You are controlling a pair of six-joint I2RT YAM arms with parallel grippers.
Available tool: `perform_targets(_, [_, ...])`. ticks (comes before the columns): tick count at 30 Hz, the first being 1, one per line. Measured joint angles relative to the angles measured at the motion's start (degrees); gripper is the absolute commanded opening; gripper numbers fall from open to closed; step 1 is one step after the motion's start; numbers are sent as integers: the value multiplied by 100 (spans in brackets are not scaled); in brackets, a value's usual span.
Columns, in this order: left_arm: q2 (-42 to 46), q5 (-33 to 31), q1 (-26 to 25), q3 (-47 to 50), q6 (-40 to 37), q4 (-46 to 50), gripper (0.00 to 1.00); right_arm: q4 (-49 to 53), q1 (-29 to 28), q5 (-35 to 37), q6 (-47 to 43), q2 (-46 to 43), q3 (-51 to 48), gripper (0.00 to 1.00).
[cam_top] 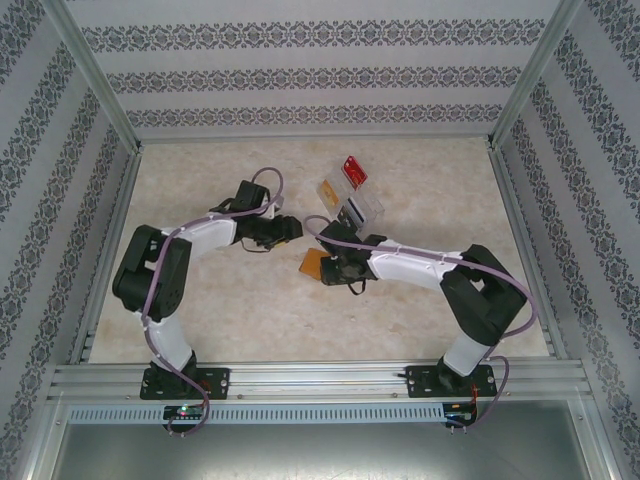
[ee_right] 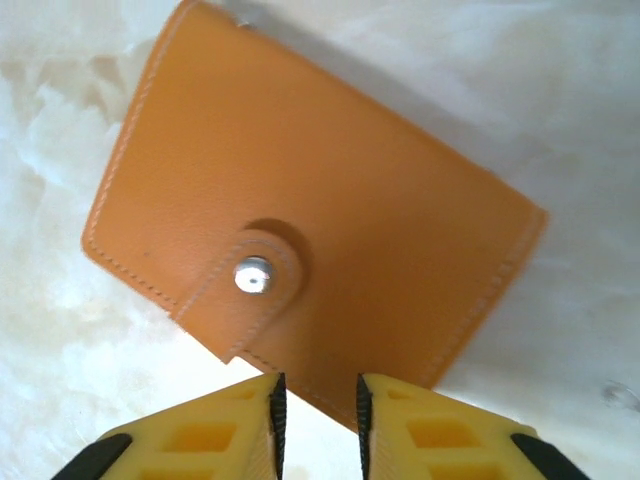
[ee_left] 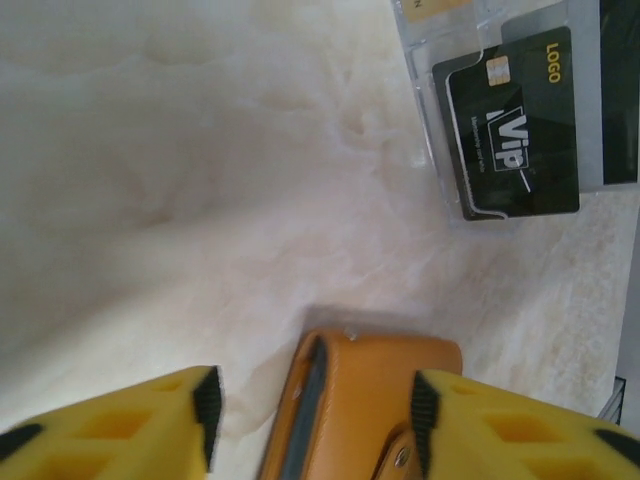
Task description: Take the credit cards out of the card holder
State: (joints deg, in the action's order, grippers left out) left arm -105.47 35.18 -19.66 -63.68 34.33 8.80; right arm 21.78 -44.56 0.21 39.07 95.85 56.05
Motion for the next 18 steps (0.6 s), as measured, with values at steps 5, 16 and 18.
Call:
perform_targets(5, [-573, 24, -376, -632, -85, 33, 32, -199, 170, 9, 326, -157, -310, 26])
perform_targets(16, [-1126, -155, -654, -1093, -345, 682, 22, -557, -70, -411, 761, -160, -483, 15])
perform_targets(18, [-1126, -157, -658, -1060, -402, 765, 22, -575, -153, -448, 809, -149, -483, 14])
